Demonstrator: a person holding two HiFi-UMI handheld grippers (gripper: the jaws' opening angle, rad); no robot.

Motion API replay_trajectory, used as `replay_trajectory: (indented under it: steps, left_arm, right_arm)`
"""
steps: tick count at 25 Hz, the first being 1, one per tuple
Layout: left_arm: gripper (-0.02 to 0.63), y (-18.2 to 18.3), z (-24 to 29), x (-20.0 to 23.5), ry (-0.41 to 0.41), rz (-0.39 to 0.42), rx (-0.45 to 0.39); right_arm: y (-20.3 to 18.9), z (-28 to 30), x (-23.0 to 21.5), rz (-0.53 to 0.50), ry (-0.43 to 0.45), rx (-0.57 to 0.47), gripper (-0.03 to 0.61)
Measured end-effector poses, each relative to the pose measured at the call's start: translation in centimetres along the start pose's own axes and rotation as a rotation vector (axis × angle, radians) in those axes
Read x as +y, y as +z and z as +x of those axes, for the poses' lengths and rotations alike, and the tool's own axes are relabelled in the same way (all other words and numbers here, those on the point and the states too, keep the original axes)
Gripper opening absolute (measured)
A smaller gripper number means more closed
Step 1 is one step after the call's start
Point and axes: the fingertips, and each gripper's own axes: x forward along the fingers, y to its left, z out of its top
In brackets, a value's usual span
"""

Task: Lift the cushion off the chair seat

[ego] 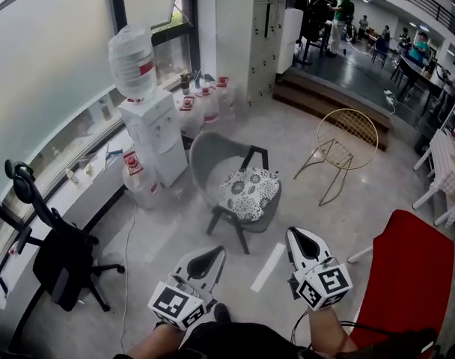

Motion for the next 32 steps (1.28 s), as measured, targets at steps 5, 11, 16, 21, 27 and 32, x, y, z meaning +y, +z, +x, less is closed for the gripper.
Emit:
replay_trajectory:
  steps: [5,11,16,21,27,32]
  left_arm:
    - [0.006,0.9,0.9,3.1,-0.031,-0.003,-0.007]
    - [0.006,0.4,1.9,4.1,-0.045,0.002,-0.001]
    - [0.006,-0.3,3.7,5.4,-0.028,-0.011,0.024]
    - [0.006,-0.7,6.5,6.6,-0.004,-0.006,0.052]
    - [0.006,-0.2,11.2,8.1,0.012,0.004,0.064]
    - [0.006,1.1,16.3,9.4,0.046,0.000,0.044]
  right_arm:
    - [0.7,3.5,0.4,-0.021,-0.003,0.001,0.011]
    - [0.2,5.7,0.3,-0.013,0.001,0.010,0.011]
    - [-0.1,7.8,-1.2,-0.037,0.006,0.019,0.012]
    - [-1.4,10.1,-4.3,0.012,0.011,0.045,0.012]
    - [-1.0,13.6,-8.6,0.025,0.030,0.044,0.012]
    - [0.4,16.7,-11.7,-0.050,0.055,0.040,0.012]
